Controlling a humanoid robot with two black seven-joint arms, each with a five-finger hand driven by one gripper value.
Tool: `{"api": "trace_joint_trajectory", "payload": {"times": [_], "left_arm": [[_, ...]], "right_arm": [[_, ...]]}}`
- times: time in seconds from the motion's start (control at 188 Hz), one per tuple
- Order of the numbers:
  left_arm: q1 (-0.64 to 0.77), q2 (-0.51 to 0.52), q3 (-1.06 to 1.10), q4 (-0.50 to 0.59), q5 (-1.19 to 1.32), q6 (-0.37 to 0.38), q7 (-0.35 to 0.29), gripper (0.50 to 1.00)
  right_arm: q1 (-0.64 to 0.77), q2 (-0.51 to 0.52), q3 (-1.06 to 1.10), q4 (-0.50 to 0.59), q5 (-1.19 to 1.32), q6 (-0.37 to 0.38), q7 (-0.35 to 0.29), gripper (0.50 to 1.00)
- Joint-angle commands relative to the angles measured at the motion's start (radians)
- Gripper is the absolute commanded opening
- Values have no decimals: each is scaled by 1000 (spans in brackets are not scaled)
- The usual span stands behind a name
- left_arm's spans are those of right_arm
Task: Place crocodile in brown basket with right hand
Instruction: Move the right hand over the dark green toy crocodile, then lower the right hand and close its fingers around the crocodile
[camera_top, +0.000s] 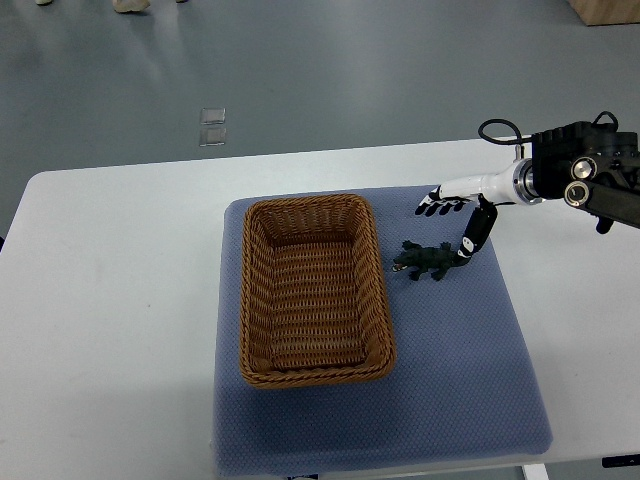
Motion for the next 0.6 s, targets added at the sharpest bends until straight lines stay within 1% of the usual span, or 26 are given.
{"api": "trace_joint_trajectory", "payload": {"times": [0.0, 0.271, 0.377, 0.595], "left_arm": [[0, 0, 0, 0, 0, 0, 0, 1000], [0, 0, 0, 0, 0, 0, -1, 1000], [0, 0, 0, -2, 0, 0, -1, 1000], [0, 0, -2, 0, 0, 0, -1, 1000]], "right_arm": [[-14, 8, 2, -1, -1, -18, 0, 885], [-39, 28, 14, -13, -1, -35, 12, 885], [-51, 40, 14, -15, -3, -53, 12, 885], [-71, 51, 15, -44, -3, -73, 14, 885]]}}
